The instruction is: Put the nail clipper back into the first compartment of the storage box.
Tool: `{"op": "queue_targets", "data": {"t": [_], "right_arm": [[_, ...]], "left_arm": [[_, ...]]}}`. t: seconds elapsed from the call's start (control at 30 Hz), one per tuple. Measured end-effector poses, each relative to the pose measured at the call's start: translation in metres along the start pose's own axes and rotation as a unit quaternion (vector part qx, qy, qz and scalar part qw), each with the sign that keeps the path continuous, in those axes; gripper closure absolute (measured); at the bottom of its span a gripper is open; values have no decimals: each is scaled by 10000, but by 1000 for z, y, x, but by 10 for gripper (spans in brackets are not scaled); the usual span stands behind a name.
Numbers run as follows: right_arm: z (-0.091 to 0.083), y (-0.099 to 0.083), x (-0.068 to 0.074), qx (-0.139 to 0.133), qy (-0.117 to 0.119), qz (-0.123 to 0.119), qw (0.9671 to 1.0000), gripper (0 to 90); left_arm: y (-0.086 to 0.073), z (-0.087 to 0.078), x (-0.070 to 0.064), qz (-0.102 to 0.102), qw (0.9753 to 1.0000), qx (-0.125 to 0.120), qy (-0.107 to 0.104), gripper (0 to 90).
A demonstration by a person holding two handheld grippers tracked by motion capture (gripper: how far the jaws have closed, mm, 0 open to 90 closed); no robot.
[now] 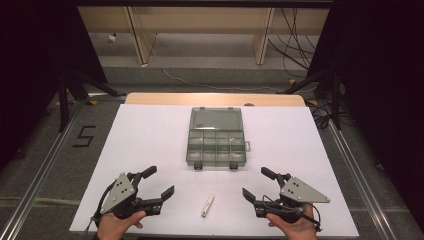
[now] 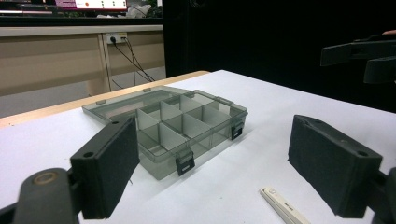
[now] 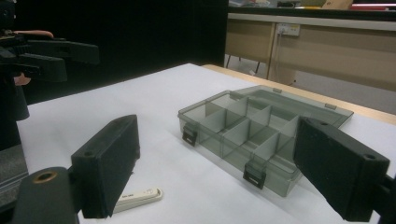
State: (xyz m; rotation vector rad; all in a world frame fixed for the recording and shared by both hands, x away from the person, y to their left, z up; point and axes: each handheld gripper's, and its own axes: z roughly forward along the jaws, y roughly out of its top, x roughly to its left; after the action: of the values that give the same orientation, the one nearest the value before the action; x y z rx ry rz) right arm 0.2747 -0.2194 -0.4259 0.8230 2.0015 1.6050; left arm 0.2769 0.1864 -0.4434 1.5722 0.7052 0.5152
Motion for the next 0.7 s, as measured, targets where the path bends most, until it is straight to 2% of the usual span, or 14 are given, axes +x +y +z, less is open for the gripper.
{"op": "queue_targets", "data": {"t": [0.07, 0.23, 0.3, 0.37, 0.4, 0.43, 0.47, 0.53, 0.57, 0.6, 0.63, 0.67, 0.7], "right_arm": [[1, 0, 1, -33, -37, -5, 10000, 156], [2, 0, 0, 46, 131, -52, 9999, 155], [2, -1, 1, 49, 64, -66, 9999, 155], [2, 0, 0, 46, 93, -146, 9998, 155], [3, -1, 1, 28, 167, -100, 9998, 155], [2, 0, 1, 143, 167, -157, 9996, 155], [2, 1, 1, 91, 97, -205, 9997, 155], [2, 2, 0, 178, 198, -238, 9994, 154], [4, 3, -2, 58, 217, -358, 9991, 154], [3, 4, -1, 203, 281, -327, 9989, 155], [4, 4, -1, 214, 335, -387, 9985, 155], [6, 4, 0, 292, 486, -342, 9978, 155], [4, 6, -1, 447, 412, -519, 9968, 156]], "left_arm": [[0, 0, 0, -1, 10000, 4, 2, 158], [0, 0, 0, -5, 10000, 5, 5, 158], [0, 0, 0, -6, 10000, -22, -5, 158], [0, -1, 0, -16, 10000, 4, 9, 158], [0, 0, 0, -13, 10000, 0, 7, 158], [0, 0, 0, -25, 10000, -49, -17, 158], [0, 0, 0, -20, 10000, -2, 8, 158], [0, 0, 0, -1, 10000, 3, 5, 158], [0, 0, 0, -1, 10000, 3, 5, 158], [0, 0, 0, -10, 10000, 3, 7, 158], [0, 0, 0, -23, 10000, 2, 11, 158], [0, 0, 0, -25, 10000, -2, 12, 158], [0, 0, 0, -24, 10000, -2, 15, 158]]}}
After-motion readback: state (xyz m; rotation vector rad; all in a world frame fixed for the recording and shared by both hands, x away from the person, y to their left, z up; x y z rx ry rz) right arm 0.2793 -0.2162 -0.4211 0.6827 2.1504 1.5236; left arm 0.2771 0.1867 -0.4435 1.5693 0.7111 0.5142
